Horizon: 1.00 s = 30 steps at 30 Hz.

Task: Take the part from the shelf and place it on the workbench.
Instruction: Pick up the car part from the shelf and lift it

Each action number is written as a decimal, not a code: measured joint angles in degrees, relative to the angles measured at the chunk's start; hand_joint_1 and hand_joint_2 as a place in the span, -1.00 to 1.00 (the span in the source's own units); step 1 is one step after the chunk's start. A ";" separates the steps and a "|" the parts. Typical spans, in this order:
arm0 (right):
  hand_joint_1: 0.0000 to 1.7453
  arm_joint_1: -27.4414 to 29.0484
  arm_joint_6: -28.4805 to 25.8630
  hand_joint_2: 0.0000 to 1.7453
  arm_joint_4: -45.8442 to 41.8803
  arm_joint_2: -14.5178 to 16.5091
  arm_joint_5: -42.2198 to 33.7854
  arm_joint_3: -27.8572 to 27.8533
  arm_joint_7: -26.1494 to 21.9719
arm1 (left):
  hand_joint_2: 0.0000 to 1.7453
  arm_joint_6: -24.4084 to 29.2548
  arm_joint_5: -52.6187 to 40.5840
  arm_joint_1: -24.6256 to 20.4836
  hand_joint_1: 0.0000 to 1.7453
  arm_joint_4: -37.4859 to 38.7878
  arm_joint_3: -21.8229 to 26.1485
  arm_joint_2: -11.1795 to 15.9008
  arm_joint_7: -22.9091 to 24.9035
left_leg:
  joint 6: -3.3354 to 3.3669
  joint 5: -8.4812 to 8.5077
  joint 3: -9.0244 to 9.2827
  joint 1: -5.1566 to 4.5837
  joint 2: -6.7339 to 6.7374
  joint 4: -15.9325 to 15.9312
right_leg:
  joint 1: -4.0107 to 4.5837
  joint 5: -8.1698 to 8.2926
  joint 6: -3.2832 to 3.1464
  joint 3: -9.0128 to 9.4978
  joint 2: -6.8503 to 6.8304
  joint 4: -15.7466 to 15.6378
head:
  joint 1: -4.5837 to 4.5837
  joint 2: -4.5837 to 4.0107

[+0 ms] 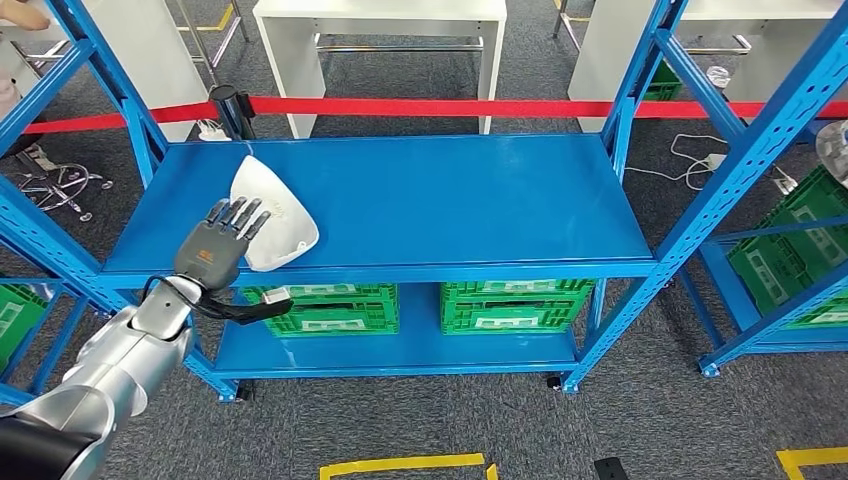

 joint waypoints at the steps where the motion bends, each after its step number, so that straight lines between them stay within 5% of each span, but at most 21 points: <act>1: -1.00 0.02 -0.01 -1.00 0.00 0.00 0.09 -0.01 0.00 | 1.00 0.74 0.02 0.28 -1.00 0.00 0.00 -0.40 -0.44 | 0.00 0.00 0.00 0.00 0.00 0.00 | 0.00 0.00 0.00 0.00 0.00 0.00 | 0.00 0.00; 9: -1.00 0.05 -0.13 -1.00 0.00 0.01 0.10 -0.02 -0.21 | 1.00 -3.36 0.08 0.59 -1.00 0.02 0.00 -2.25 -1.16 | 0.00 0.00 0.00 0.00 0.00 0.00 | 0.00 0.00 0.00 0.00 0.00 0.00 | 0.00 0.00; 10: -1.00 0.07 -0.14 -1.00 0.00 0.01 0.10 -0.03 -0.24 | 1.00 -4.63 0.08 0.58 -0.75 0.05 0.00 -2.48 -1.24 | 0.00 0.00 0.00 0.00 0.00 0.00 | 0.00 0.00 0.00 -0.01 0.00 0.00 | 0.00 0.00; 13: -1.00 0.10 -0.16 -1.00 0.00 0.01 0.10 -0.09 -0.30 | 1.00 -7.29 0.08 0.48 0.69 0.13 0.00 -3.08 -1.37 | 0.00 0.00 0.00 0.00 0.00 0.00 | 0.00 0.00 0.00 -0.01 0.00 0.00 | 0.00 0.00; 14: -1.00 0.10 -0.16 -1.00 0.00 0.01 0.09 -0.13 -0.26 | 1.00 -8.17 0.08 0.39 0.95 0.15 0.00 -3.27 -1.38 | 0.00 0.00 0.00 0.00 0.00 0.00 | 0.00 0.00 0.00 -0.01 0.00 0.00 | 0.00 0.00; 20: -1.00 0.14 -0.16 -1.00 0.00 0.02 -0.16 -0.70 -0.02 | 1.00 -13.71 0.08 -0.64 1.00 0.27 0.01 -4.41 -1.30 | 0.00 0.00 0.00 0.00 0.00 0.00 | 0.00 0.00 0.00 -0.01 0.00 0.00 | 0.00 0.00; 30: -1.00 0.20 -0.08 -1.00 0.00 0.02 0.30 -0.97 0.00 | 1.00 -15.37 0.28 -1.17 1.00 0.54 0.17 -4.67 -0.62 | 0.00 0.00 0.00 0.00 0.00 0.00 | 0.00 0.00 0.00 -0.01 0.00 0.01 | 0.00 0.00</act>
